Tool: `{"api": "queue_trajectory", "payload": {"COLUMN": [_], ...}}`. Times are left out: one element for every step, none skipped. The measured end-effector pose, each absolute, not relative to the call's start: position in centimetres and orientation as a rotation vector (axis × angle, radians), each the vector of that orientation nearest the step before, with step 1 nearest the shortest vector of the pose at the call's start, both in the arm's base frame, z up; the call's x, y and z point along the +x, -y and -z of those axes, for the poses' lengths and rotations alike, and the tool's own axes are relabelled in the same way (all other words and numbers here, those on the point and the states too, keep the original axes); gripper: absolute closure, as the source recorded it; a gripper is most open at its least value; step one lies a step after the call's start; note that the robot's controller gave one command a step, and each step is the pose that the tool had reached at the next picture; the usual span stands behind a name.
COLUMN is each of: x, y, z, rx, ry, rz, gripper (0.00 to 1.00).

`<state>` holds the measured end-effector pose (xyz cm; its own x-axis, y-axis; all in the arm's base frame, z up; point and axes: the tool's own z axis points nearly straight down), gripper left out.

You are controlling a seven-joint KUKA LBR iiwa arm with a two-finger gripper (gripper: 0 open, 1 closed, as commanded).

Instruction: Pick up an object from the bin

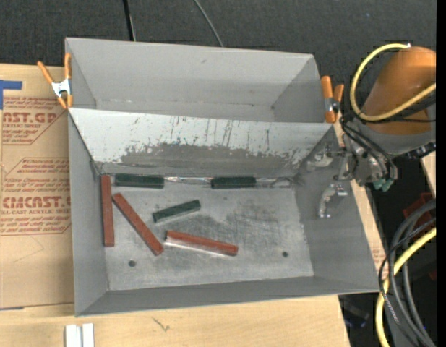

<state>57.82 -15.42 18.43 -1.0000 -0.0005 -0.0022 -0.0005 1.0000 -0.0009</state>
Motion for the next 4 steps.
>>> {"api": "queue_trajectory", "payload": {"x": [51.7, 54.0, 52.5, 50.2], "y": [12.2, 10.5, 5.0, 2.8], "z": [-13.5, -7.9, -12.0, -10.3], "rx": [0.018, -0.07, 0.066, -0.009], "ry": [-3.139, -3.138, -3.142, -3.136], "rz": [0.002, 0.001, 0.0, -0.005], "gripper": [0.0, 0.0, 0.0, 0.0]}}
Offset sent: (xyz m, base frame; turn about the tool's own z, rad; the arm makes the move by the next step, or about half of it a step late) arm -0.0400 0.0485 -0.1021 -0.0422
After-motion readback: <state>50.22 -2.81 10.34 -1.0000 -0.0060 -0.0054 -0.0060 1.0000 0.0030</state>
